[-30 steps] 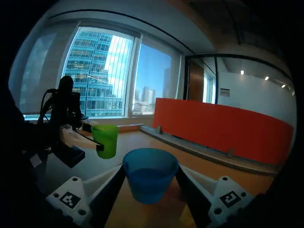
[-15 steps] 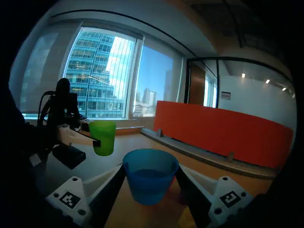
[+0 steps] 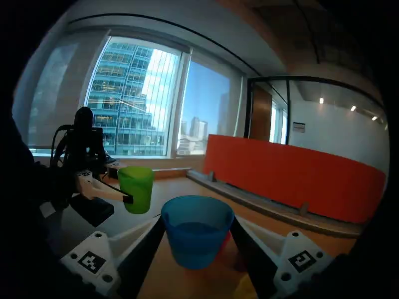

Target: Pour water

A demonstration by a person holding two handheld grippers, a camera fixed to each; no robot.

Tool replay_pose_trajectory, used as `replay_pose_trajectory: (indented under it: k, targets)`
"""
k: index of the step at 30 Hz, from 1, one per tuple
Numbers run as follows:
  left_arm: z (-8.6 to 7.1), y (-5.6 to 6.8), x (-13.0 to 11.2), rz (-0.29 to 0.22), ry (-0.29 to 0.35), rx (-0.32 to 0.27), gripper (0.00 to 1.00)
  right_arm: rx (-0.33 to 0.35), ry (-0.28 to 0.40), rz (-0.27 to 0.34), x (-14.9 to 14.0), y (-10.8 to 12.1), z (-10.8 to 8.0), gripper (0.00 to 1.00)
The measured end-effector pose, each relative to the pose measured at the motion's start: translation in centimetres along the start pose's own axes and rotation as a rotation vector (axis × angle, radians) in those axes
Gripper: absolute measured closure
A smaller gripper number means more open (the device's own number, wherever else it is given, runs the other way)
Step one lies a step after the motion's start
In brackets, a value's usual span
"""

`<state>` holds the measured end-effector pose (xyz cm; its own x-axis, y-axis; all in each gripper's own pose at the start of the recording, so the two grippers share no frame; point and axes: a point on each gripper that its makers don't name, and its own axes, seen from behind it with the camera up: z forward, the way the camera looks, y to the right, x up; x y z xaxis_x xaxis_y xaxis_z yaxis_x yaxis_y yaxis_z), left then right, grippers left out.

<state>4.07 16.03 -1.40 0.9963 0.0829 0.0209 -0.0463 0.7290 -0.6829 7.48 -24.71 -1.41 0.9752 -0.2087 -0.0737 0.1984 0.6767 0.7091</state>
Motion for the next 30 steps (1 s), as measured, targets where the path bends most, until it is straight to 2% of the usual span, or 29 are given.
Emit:
replay_pose_trajectory:
  k: [5, 13, 30]
  targets:
    - [0.2, -0.1, -0.4, 0.005, -0.006, 0.01, 0.2, 0.015, 0.002, -0.037, 0.9, -0.1, 0.1, 0.09]
    - [0.6, 0.5, -1.1, 0.014, -0.018, 0.0, 0.2, 0.033, 0.02, -0.11, 3.1, -0.4, 0.8, 0.09]
    - [1.1, 1.8, -1.7, 0.016, -0.036, -0.026, 0.2, 0.047, 0.021, -0.343, 6.4, -0.3, 2.0, 0.09]
